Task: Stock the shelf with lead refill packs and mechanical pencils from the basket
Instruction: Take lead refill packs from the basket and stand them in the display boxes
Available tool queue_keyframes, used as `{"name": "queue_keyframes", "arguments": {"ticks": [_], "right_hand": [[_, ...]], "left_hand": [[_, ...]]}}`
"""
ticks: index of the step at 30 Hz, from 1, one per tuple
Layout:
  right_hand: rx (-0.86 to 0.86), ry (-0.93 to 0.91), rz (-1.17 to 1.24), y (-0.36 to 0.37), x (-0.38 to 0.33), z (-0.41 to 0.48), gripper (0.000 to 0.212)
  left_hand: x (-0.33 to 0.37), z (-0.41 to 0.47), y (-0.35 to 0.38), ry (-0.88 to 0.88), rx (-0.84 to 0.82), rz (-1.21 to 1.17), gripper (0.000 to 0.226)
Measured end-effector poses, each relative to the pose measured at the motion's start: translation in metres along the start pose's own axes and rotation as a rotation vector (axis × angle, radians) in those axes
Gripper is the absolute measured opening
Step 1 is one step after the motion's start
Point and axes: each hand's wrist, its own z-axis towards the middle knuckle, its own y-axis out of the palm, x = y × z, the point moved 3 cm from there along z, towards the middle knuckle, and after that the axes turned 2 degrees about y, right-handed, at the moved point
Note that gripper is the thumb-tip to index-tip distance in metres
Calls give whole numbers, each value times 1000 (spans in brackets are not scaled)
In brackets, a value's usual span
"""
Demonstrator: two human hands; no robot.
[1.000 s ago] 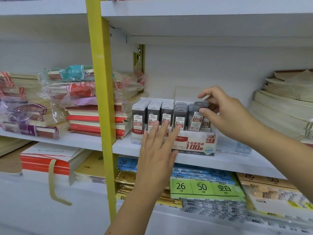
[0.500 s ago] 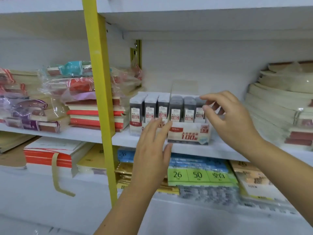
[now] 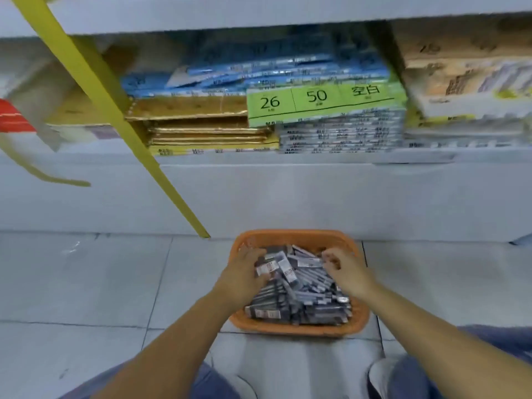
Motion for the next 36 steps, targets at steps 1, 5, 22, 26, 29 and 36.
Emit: {"name": "queue_keyframes", "arguments": {"ticks": [1,5,22,26,29,36], "right_hand": [[-41,26,-11,14,9,5,38],[-94,21,-40,54,24,30,38],[-147,52,-63,106,36,68,42],[-133,102,-1,90,49,62,29],[-125,159,104,83,54,56,31],[-183,230,313,80,42,36,39]], "left_hand": [[-12,4,17,-38,-14,-64,50],[-54,17,73,-220,-109,-239,49],[-93,57,117,-265,-151,-92,63],[-91,59,121,-264,-182,-58,57],[-90,62,117,-273,-212,-73,43],[-85,54,102,-256,-218,-104,27]]}}
